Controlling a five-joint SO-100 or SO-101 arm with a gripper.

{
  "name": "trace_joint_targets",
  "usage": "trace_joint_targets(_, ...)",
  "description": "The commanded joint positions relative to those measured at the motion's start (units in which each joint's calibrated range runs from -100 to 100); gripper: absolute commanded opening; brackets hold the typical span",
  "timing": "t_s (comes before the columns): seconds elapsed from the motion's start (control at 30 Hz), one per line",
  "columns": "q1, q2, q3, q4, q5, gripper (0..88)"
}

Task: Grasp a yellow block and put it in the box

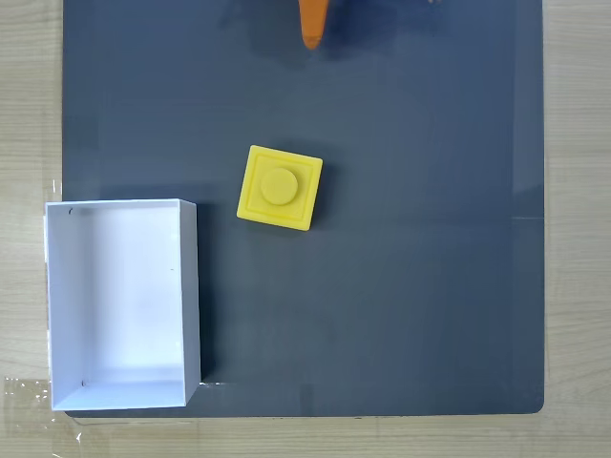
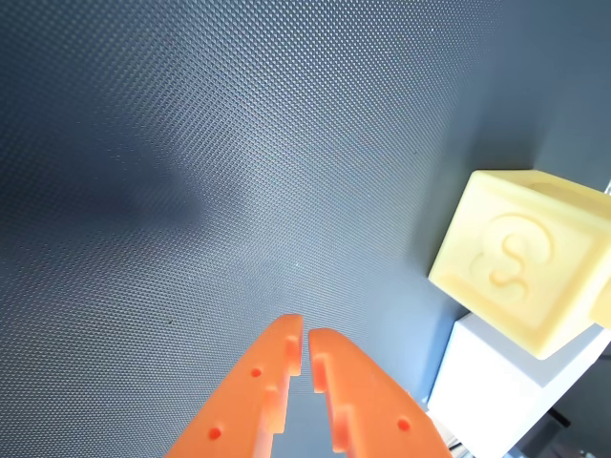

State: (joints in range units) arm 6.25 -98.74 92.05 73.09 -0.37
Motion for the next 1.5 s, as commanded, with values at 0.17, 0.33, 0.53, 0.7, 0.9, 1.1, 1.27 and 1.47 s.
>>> trace_joint_targets(0.17,2.16,-0.33,0.35,-1.01,0.21,1.1)
trace_joint_targets(0.33,2.16,-0.33,0.35,-1.01,0.21,1.1)
trace_joint_targets(0.53,2.16,0.01,0.26,-2.23,0.26,1.4)
trace_joint_targets(0.7,2.08,3.31,-1.10,-13.84,0.26,1.4)
trace_joint_targets(0.9,0.14,23.06,-13.94,-27.19,-0.10,1.5)
trace_joint_targets(1.1,-0.61,47.80,-41.53,-22.39,-0.21,1.5)
trace_joint_targets(1.27,-2.38,62.72,-66.41,-5.11,-0.21,1.5)
trace_joint_targets(1.47,0.40,75.01,-88.93,14.70,0.26,1.5)
